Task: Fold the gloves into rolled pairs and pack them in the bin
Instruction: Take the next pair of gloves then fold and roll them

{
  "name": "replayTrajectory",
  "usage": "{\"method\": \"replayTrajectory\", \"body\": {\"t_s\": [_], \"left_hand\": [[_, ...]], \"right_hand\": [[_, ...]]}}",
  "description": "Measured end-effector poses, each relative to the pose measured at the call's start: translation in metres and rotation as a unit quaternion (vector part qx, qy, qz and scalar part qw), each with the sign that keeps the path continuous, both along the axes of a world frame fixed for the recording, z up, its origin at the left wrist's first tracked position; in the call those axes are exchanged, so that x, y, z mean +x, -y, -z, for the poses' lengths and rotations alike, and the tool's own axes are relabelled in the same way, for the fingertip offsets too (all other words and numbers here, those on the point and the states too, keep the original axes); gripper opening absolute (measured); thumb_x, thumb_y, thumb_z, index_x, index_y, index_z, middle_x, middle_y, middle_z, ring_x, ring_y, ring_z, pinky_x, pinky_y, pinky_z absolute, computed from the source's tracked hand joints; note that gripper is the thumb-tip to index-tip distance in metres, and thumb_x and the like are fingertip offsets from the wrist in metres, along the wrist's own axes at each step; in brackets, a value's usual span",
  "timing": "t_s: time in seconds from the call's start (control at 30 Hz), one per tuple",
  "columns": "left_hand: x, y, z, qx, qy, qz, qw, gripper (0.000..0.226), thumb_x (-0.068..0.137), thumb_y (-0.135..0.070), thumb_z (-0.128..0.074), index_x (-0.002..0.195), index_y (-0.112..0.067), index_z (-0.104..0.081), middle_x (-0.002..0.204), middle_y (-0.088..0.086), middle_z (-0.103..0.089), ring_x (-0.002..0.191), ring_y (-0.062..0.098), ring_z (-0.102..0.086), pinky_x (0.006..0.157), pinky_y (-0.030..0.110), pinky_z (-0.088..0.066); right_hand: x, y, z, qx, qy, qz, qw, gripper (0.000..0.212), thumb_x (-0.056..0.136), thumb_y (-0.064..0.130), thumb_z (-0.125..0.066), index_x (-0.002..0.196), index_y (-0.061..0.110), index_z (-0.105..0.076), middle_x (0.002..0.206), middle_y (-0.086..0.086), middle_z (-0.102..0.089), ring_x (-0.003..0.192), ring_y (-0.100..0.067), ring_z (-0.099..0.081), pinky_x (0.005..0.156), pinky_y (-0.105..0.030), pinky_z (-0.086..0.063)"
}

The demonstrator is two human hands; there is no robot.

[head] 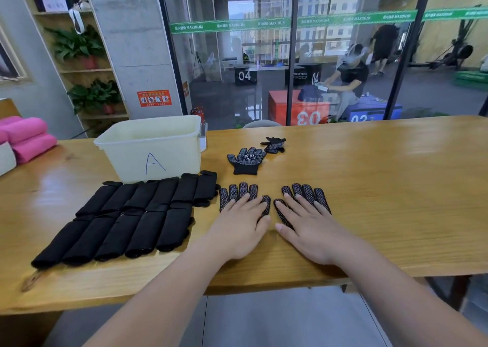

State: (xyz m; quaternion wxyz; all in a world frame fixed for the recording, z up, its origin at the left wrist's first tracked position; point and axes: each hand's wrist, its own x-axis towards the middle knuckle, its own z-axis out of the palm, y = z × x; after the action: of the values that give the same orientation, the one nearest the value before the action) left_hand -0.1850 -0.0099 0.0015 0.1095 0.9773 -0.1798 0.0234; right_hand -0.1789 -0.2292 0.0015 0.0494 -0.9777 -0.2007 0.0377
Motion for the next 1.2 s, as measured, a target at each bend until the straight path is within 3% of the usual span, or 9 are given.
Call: {"method": "replayTrajectory", "body": {"t_s": [0.1, 0.23, 0.37, 0.47, 0.53, 0.6, 0.8, 1.0, 1.2], "left_hand": [[0.003, -0.002, 0.009, 0.07, -0.021, -0.002, 0.997, 0.07, 0.11, -0.061, -0.016, 0.17, -0.027, -0.001, 0.176, -0.01, 0.009, 0.162, 0.014, 0.014, 0.133, 0.046, 0.002], [0.003, 0.0, 0.011, 0.049, -0.006, -0.005, 0.999, 0.072, 0.109, -0.063, -0.017, 0.17, -0.027, -0.003, 0.176, -0.011, 0.008, 0.162, 0.014, 0.016, 0.132, 0.044, 0.003], [-0.006, -0.003, 0.013, -0.04, 0.093, -0.006, 0.995, 0.061, 0.11, -0.055, -0.026, 0.165, -0.029, -0.034, 0.173, -0.015, -0.02, 0.162, 0.01, -0.003, 0.132, 0.04, -0.008], [-0.012, -0.004, 0.009, -0.102, 0.184, -0.006, 0.978, 0.036, 0.106, -0.039, -0.047, 0.13, -0.029, -0.071, 0.134, -0.018, -0.06, 0.131, 0.01, -0.046, 0.114, 0.038, -0.04], [-0.014, -0.003, 0.008, -0.097, 0.21, -0.023, 0.973, 0.026, 0.103, -0.035, -0.053, 0.114, -0.028, -0.075, 0.113, -0.018, -0.06, 0.111, 0.01, -0.049, 0.101, 0.036, -0.045], [-0.015, -0.001, 0.007, -0.086, 0.197, -0.04, 0.976, 0.025, 0.103, -0.037, -0.054, 0.114, -0.029, -0.075, 0.111, -0.017, -0.059, 0.107, 0.01, -0.048, 0.099, 0.036, -0.045], [-0.015, 0.0, 0.007, -0.089, 0.198, -0.041, 0.975, 0.028, 0.103, -0.038, -0.055, 0.124, -0.029, -0.072, 0.117, -0.016, -0.059, 0.114, 0.01, -0.048, 0.104, 0.033, -0.043], [-0.014, 0.0, 0.007, -0.061, 0.215, -0.093, 0.97, 0.023, 0.1, -0.051, -0.057, 0.112, -0.036, -0.07, 0.104, -0.018, -0.054, 0.105, 0.008, -0.05, 0.1, 0.031, -0.041], [-0.013, -0.003, 0.004, -0.087, 0.191, -0.074, 0.975, 0.019, 0.098, -0.052, -0.065, 0.105, -0.038, -0.076, 0.097, -0.019, -0.056, 0.098, 0.006, -0.05, 0.093, 0.031, -0.044]], "right_hand": [[0.006, -0.003, 0.004, 0.005, 0.007, 0.009, 1.0, 0.072, 0.104, 0.071, -0.009, 0.167, 0.04, 0.002, 0.174, 0.014, 0.016, 0.16, -0.011, 0.017, 0.131, -0.046, 0.004], [0.012, -0.005, 0.005, 0.028, 0.03, 0.024, 0.999, 0.067, 0.106, 0.066, -0.01, 0.168, 0.04, -0.004, 0.175, 0.013, 0.011, 0.161, -0.01, 0.014, 0.132, -0.044, 0.002], [0.002, -0.002, 0.008, 0.111, 0.192, 0.041, 0.974, 0.064, 0.106, 0.056, -0.012, 0.157, 0.038, -0.045, 0.169, 0.015, -0.031, 0.159, -0.011, -0.019, 0.13, -0.041, -0.016], [-0.001, 0.003, 0.013, 0.148, 0.305, 0.059, 0.939, 0.051, 0.106, 0.048, -0.031, 0.115, 0.028, -0.077, 0.12, 0.011, -0.069, 0.116, -0.018, -0.058, 0.097, -0.037, -0.046], [-0.001, 0.003, 0.014, 0.12, 0.305, 0.081, 0.941, 0.044, 0.105, 0.046, -0.039, 0.103, 0.025, -0.078, 0.101, 0.01, -0.067, 0.097, -0.018, -0.056, 0.079, -0.034, -0.049], [0.0, 0.001, 0.014, 0.105, 0.272, 0.096, 0.952, 0.038, 0.104, 0.047, -0.044, 0.107, 0.028, -0.077, 0.102, 0.011, -0.065, 0.098, -0.015, -0.055, 0.075, -0.034, -0.052], [0.003, -0.001, 0.015, 0.113, 0.239, 0.095, 0.96, 0.035, 0.104, 0.047, -0.047, 0.121, 0.031, -0.074, 0.119, 0.012, -0.064, 0.114, -0.015, -0.054, 0.088, -0.036, -0.053], [0.002, 0.002, 0.015, 0.116, 0.271, 0.11, 0.949, 0.03, 0.102, 0.042, -0.051, 0.107, 0.026, -0.076, 0.1, 0.008, -0.063, 0.101, -0.017, -0.053, 0.078, -0.033, -0.052], [0.005, -0.001, 0.014, 0.115, 0.231, 0.093, 0.962, 0.033, 0.103, 0.047, -0.048, 0.122, 0.032, -0.07, 0.118, 0.012, -0.061, 0.114, -0.014, -0.052, 0.09, -0.037, -0.052]]}}
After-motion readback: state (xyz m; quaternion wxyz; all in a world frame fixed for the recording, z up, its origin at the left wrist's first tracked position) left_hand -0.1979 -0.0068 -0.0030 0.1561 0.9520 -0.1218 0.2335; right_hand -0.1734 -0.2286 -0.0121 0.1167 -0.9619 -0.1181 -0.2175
